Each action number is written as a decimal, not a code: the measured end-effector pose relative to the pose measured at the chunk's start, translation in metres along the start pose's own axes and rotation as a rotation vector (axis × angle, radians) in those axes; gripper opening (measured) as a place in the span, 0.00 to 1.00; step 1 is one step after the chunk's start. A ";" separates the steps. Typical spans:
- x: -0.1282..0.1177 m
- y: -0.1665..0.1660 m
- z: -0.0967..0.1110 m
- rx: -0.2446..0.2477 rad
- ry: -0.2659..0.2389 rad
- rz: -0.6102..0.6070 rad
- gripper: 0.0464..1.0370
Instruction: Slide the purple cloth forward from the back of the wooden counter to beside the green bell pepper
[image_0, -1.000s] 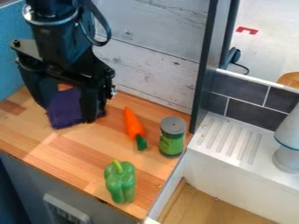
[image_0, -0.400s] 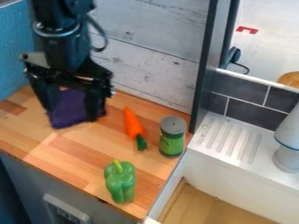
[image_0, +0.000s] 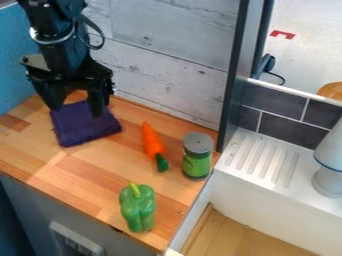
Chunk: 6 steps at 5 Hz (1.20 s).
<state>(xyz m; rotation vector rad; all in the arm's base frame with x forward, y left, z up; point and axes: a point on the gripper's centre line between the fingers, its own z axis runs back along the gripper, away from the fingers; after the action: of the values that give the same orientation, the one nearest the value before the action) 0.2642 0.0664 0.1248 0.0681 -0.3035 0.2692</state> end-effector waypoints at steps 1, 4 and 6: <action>0.013 0.009 -0.022 -0.015 -0.038 -0.056 0.97; 0.045 0.058 -0.099 0.016 0.022 0.049 0.97; 0.071 0.078 -0.126 0.041 -0.032 0.123 0.97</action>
<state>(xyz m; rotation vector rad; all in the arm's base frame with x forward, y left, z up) 0.3441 0.1732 0.0282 0.0942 -0.3345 0.3964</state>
